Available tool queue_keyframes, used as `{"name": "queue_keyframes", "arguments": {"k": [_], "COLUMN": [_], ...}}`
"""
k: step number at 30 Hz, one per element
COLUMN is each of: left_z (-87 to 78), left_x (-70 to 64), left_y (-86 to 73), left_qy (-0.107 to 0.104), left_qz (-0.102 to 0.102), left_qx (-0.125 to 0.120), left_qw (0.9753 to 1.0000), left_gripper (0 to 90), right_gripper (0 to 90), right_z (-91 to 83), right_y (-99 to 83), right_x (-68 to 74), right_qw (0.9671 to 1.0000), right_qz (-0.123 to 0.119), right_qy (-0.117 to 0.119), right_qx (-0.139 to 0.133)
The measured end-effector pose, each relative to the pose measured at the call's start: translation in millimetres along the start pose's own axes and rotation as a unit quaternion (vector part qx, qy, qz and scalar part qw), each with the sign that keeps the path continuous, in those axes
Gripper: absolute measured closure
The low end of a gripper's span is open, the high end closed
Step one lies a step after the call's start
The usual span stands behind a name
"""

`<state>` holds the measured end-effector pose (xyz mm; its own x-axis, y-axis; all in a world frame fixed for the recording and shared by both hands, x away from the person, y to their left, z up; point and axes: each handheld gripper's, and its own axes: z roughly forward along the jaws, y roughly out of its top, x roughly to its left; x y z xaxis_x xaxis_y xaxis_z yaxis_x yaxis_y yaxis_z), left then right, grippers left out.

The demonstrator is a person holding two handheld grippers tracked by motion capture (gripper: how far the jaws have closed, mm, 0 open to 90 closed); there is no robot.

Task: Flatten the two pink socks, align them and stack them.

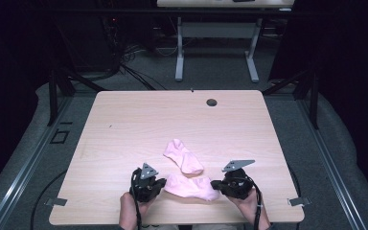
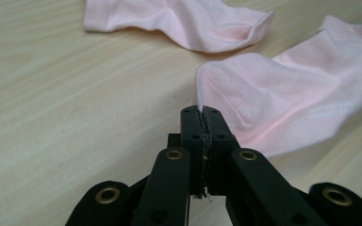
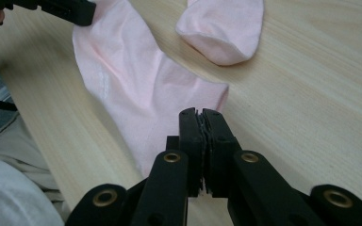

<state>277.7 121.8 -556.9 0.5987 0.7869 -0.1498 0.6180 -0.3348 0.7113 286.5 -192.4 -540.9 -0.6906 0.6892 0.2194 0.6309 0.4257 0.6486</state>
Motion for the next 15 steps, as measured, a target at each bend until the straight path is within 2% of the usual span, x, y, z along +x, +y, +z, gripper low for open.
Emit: {"name": "queue_keyframes", "arguments": {"k": [2,4,5,7,8,9,10,11,13,15], "left_z": [-5.3,-9.9,-11.1,-11.2,-9.9,-7.7,-6.0,-4.9,-6.0,-9.1], "left_x": [-1.0,-2.7,-3.7,-6.2,-7.2,-8.6,-9.2,-9.1,-7.6,-6.5], "left_y": [-5.7,-10.9,-12.5,-16.9,-19.3,-21.5,-23.1,-24.5,-25.1,-23.5], "left_qy": [-0.011,-0.014,-0.013,-0.009,-0.006,0.000,0.008,0.012,0.008,0.014], "left_qz": [-0.026,-0.033,-0.036,-0.034,-0.031,-0.029,-0.020,-0.018,-0.018,-0.020], "left_qx": [-0.004,-0.004,-0.003,0.002,0.005,0.009,0.017,0.020,0.020,0.013], "left_qw": [0.9996,0.9993,0.9993,0.9994,0.9995,0.9995,0.9996,0.9996,0.9996,0.9996], "left_gripper": [88.9,88.9,88.9,88.9,88.9,88.8,88.6,88.3,81.3,66.2], "right_gripper": [87.2,87.1,87.0,86.7,86.2,84.6,82.3,79.5,69.5,67.0], "right_z": [-5.4,-10.2,-12.0,-10.3,-6.9,-1.4,5.2,10.2,13.2,7.9], "right_y": [-0.9,0.1,1.6,3.0,3.1,2.8,1.8,0.6,-1.2,-3.2], "right_x": [2.9,5.4,6.7,7.0,5.8,4.1,3.4,2.6,0.5,-1.7], "right_qw": [1.0000,0.9999,1.0000,0.9999,0.9999,0.9996,0.9993,0.9989,0.9984,0.9991], "right_qz": [0.009,0.012,0.008,0.010,0.007,0.003,0.005,-0.003,-0.002,0.010], "right_qy": [-0.002,0.003,-0.002,-0.001,-0.002,-0.009,-0.015,-0.026,-0.040,-0.030], "right_qx": [-0.002,-0.005,-0.002,0.002,0.014,0.028,0.034,0.039,0.040,0.026]}}
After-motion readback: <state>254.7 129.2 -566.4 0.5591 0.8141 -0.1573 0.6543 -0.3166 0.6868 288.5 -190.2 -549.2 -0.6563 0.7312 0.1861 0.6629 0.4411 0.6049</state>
